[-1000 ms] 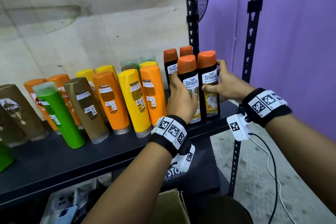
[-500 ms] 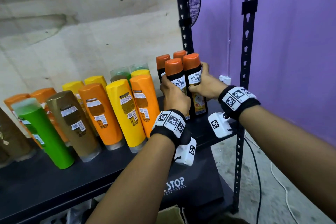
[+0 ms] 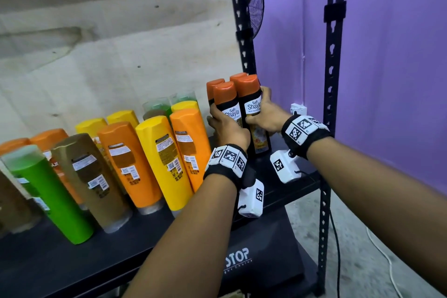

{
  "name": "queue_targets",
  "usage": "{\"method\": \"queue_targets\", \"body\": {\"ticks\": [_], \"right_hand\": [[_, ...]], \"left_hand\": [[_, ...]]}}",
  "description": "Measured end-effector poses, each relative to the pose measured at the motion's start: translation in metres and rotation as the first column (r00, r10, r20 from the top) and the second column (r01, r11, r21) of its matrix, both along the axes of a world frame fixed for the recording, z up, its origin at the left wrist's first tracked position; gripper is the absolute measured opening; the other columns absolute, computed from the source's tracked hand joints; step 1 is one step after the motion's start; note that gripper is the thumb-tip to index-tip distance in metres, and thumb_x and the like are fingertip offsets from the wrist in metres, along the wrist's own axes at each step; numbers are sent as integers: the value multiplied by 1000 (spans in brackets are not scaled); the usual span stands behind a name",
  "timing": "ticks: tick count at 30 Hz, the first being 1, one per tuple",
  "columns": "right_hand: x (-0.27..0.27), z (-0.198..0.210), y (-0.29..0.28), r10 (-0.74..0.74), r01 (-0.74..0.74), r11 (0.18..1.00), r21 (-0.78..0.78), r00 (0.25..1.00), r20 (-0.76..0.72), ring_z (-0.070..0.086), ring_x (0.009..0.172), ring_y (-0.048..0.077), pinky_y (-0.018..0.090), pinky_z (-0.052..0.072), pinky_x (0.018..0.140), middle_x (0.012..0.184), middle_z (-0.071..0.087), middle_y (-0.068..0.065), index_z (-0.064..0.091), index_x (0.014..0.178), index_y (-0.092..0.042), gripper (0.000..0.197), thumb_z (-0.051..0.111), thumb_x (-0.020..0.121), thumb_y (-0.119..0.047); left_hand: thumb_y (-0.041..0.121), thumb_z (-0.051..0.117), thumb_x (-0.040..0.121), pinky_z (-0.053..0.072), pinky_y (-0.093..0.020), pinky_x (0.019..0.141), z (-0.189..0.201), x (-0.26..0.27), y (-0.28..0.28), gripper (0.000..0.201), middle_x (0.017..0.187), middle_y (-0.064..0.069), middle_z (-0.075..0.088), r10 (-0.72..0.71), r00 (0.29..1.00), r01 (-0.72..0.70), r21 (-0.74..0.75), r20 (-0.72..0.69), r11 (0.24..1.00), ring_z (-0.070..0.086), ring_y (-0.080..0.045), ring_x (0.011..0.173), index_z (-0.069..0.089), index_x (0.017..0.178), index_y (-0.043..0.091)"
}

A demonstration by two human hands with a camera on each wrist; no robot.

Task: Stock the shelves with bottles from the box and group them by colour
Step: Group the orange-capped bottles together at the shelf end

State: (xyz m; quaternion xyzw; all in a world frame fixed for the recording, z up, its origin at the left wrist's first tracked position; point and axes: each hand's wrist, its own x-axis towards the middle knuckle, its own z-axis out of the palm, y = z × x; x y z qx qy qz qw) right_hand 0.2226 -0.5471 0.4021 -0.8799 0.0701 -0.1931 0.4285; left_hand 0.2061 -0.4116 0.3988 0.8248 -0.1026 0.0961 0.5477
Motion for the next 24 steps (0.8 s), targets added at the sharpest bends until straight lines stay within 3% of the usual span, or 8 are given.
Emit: {"method": "queue_targets", "body": {"ticks": [7,17,24], "right_hand": [[9,-2,-4,19,-20,1000,24,1000,13,68,95,25,53,57,90,102,64,4,8,146,-31,93,76,84,-21],[17,-4,-7,34,-35,999,36,999,29,68,89,19,51,58,89,98,65,2,11,142,-33,89,77,83,-20],[21,-4,-4,23,-24,997,79,1000,20,68,96,25,53,56,93,103,65,5,10,144,-35,95,78,81,-20]], "left_hand": [[-7,65,83,42,-50,110,1,7,-5,104,160,-17,19,19,999,-19,11,-51,1000,38,-37,141,1,157,27],[-6,65,84,41,-54,110,0,9,-7,104,152,-16,30,28,998,-29,-17,-63,999,40,-38,138,-2,157,28],[-6,65,84,43,-54,109,-2,11,-7,102,143,-13,39,40,998,-42,-47,-49,998,45,-34,134,1,156,28]]}}
